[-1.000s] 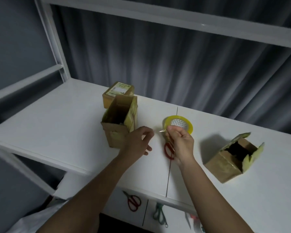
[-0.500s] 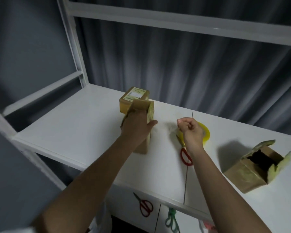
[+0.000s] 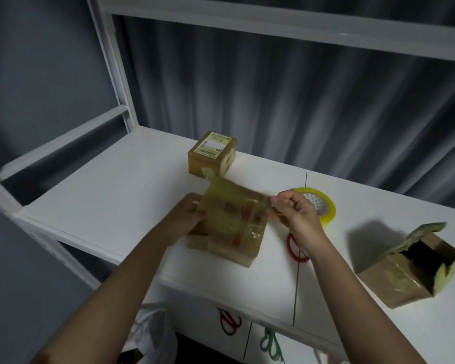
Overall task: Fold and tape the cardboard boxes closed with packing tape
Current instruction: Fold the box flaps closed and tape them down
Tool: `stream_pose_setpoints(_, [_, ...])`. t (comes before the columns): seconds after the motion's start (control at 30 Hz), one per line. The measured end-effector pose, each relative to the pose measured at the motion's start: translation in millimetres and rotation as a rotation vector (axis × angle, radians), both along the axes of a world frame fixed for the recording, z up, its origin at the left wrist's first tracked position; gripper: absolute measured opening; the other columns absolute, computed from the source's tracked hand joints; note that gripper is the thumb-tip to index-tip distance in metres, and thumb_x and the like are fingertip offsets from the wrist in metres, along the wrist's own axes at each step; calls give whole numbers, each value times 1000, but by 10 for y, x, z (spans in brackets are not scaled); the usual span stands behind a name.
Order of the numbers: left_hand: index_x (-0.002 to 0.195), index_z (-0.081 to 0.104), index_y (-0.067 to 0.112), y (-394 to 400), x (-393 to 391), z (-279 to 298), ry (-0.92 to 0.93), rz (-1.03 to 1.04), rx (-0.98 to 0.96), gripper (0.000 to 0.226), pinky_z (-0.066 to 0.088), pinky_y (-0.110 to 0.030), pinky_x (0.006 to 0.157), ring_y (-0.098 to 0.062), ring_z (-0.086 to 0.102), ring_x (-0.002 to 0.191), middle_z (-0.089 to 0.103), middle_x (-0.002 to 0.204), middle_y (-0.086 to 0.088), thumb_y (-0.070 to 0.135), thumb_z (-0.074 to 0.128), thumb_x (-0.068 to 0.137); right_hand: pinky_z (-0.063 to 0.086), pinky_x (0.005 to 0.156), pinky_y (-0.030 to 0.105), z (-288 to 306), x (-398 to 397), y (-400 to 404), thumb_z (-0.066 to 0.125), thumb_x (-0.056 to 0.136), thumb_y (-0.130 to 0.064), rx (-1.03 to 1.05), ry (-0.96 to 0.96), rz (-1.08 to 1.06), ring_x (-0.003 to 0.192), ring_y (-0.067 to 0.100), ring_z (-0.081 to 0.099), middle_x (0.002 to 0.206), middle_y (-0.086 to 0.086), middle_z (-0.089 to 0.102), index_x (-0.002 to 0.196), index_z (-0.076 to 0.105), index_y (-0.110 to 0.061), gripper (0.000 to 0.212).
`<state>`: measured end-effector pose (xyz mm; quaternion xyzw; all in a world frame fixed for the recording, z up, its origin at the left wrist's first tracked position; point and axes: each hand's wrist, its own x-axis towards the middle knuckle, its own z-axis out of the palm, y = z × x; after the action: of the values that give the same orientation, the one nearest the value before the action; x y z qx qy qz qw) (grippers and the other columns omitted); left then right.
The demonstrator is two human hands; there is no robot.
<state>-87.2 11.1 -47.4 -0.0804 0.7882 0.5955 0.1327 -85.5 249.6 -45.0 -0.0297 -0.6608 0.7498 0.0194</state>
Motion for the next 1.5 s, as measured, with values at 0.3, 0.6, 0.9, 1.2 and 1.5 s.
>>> stream_pose_setpoints(0.3, [127, 39, 12, 93, 30, -109, 36, -2, -197, 40, 54, -40, 81, -17, 60, 88, 58, 99, 1, 22, 51, 90, 48, 57, 24, -121, -200, -213, 65, 88, -5, 236, -14, 24, 49, 13, 56, 66, 11, 55, 86, 60, 0, 8])
stream_pose_setpoints(0.6, [138, 27, 14, 224, 18, -228, 130, -6, -430, 79, 45, -42, 91, -34, 51, 115, 41, 133, -10, 49, 67, 80, 45, 62, 23, -233, -410, -322, 73, 83, -17, 490, -97, 54, 64, 10, 57, 68, -5, 62, 73, 64, -20, 13])
stream_pose_setpoints(0.9, [139, 23, 15, 267, 55, -206, 176, -5, -450, 79, 36, -32, 77, -33, 51, 112, 39, 133, -9, 46, 67, 81, 43, 60, 26, -290, -358, -421, 68, 83, -19, 924, 62, -19, 75, 18, 60, 74, -5, 63, 72, 58, -22, 15])
stream_pose_setpoints(1.2, [140, 23, 15, 245, 94, -221, 216, -7, -426, 79, 40, -33, 78, -30, 53, 109, 38, 132, -7, 44, 68, 81, 43, 92, 39, -163, -284, -422, 68, 84, -31, 1168, 222, -229, 113, 24, 46, 125, 8, 47, 140, 38, -21, 64])
stream_pose_setpoints(1.5, [141, 21, 12, 271, 96, -267, 267, -21, -482, 68, 40, -33, 72, -36, 56, 100, 38, 127, -11, 38, 58, 90, 58, 72, 23, 20, -530, -544, 41, 93, 5, -286, -461, 4, 70, 16, 70, 83, 15, 70, 92, 64, 2, 23])
